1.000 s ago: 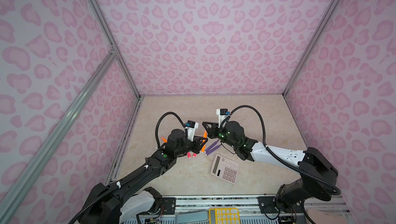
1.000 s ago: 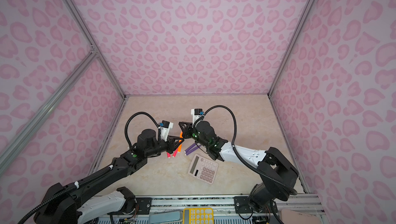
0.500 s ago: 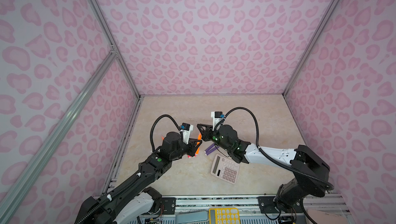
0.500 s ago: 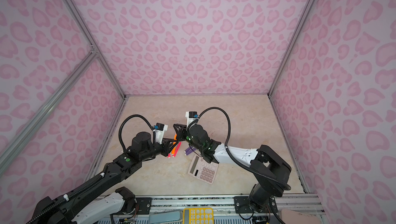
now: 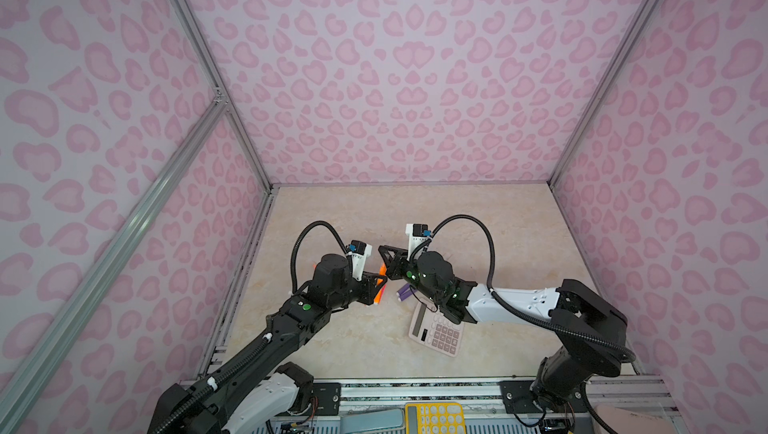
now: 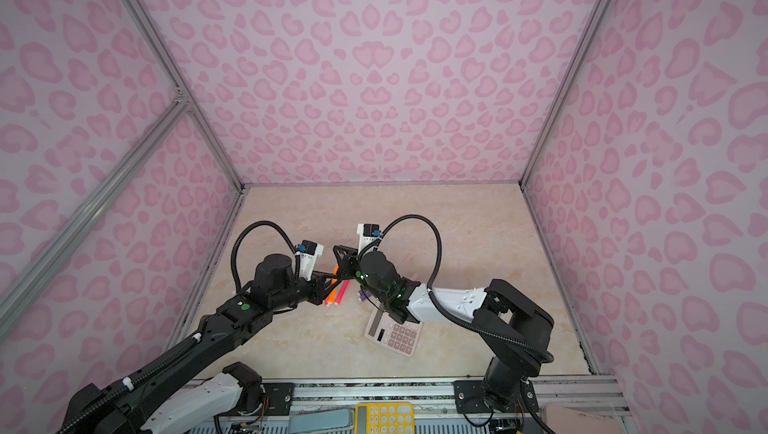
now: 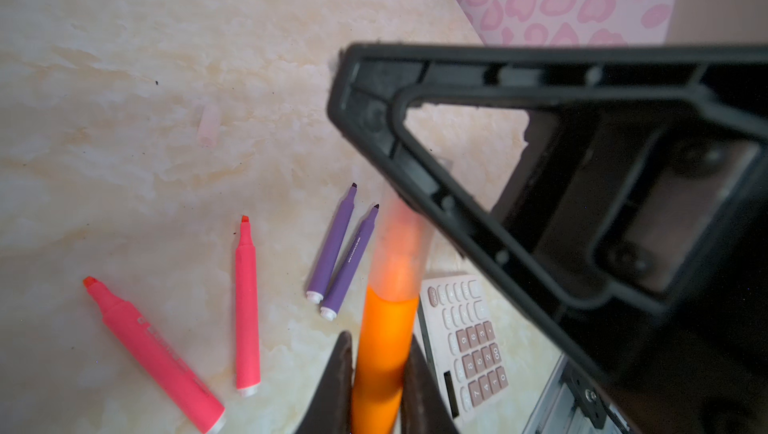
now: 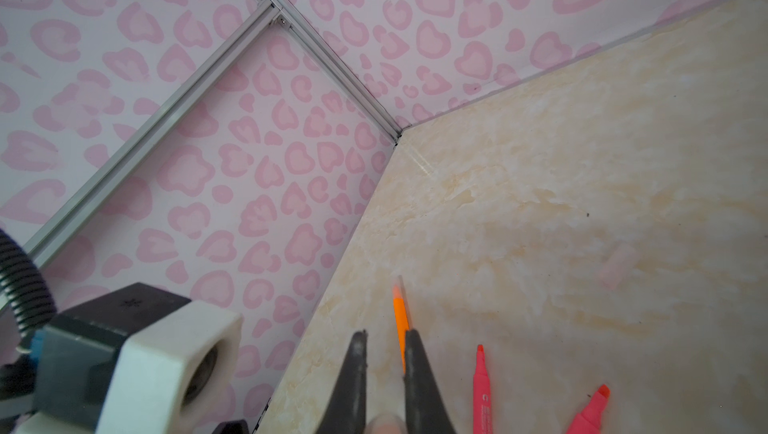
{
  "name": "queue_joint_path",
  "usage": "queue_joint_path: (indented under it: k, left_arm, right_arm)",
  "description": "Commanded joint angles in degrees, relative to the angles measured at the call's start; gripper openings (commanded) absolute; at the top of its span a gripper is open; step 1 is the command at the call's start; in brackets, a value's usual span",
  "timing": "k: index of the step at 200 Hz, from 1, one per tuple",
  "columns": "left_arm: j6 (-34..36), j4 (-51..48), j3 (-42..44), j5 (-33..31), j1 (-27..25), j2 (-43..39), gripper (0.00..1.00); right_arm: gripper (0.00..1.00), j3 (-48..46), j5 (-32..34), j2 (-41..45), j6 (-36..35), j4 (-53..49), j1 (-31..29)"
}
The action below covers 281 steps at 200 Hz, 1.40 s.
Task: Insert the pens into the pen caps
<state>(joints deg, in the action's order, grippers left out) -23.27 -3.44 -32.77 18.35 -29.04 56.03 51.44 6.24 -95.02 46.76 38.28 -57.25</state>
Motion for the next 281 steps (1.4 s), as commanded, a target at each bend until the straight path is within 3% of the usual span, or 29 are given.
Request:
queue_joint_path:
  k: [1, 89, 191, 221, 281]
  left_arm:
    - [-5.89, 9.17, -2.38, -19.23, 2.44, 0.14, 0.04]
    - [-10.30, 9.78, -3.52, -10.16, 8.93, -0.13, 0.04]
    - [-11.45, 8.53, -4.05, -10.26, 10.37, -0.53, 0.04]
    - [-11.19, 8.42, -3.95, -10.26, 10.40, -0.91, 0.04]
    - [-10.97, 8.38, -3.12, -10.18, 10.40, -1.36, 0.04]
  right_arm:
    - [0.00, -1.07, -6.24, -0.43, 0.79, -5.11, -1.77]
    - [0.00, -2.05, -5.54, -0.61, 0.90, -3.13, -3.45]
    - [0.00, -3.27, -0.85, -0.89, 2.98, -1.28, -7.87]
    - [0.00, -4.35, 0.09, 0.71, 2.81, -1.48, -6.05]
    - [0.03, -3.72, -4.58, 1.71, 2.74, -0.40, -1.09]
